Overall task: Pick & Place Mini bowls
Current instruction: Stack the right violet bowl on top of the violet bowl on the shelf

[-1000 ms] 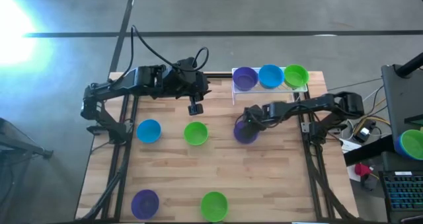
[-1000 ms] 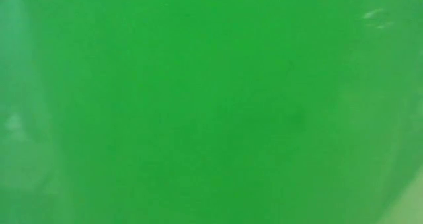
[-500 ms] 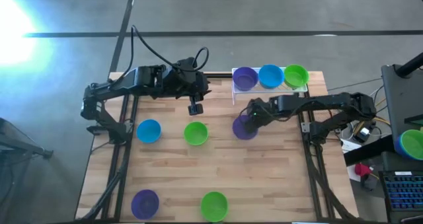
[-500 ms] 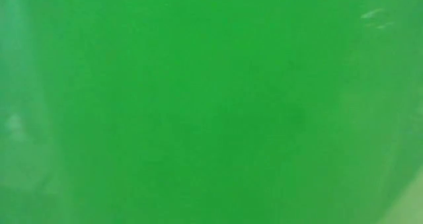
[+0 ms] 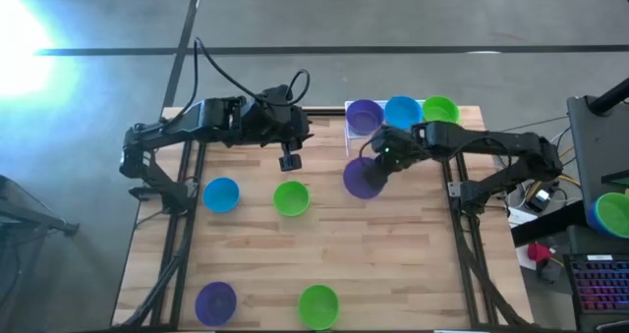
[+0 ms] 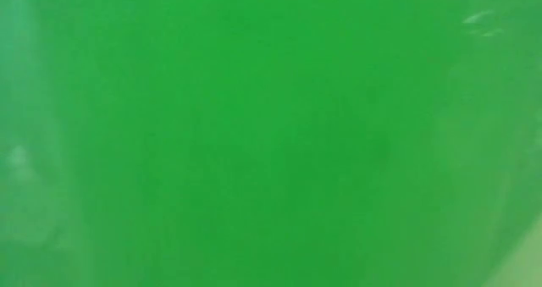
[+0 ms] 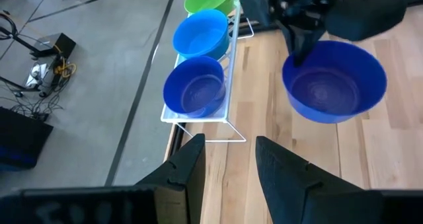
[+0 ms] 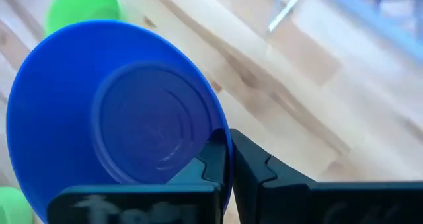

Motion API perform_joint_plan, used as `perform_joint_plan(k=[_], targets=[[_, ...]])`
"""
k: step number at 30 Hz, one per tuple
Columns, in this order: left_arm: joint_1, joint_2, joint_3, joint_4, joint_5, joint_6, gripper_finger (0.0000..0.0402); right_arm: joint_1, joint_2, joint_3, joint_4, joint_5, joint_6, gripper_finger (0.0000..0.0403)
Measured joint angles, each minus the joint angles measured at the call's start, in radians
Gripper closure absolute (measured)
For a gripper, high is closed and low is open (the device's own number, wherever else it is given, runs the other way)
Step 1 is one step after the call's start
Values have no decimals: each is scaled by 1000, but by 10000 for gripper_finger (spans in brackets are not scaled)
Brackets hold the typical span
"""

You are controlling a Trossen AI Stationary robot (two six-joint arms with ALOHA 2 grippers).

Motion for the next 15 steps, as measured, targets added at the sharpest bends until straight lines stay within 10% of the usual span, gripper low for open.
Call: perform_joint_plan(k=[15], targets=[[0, -41, 0, 2, 0, -33, 273, -258, 7, 219, -109, -18, -223, 395]])
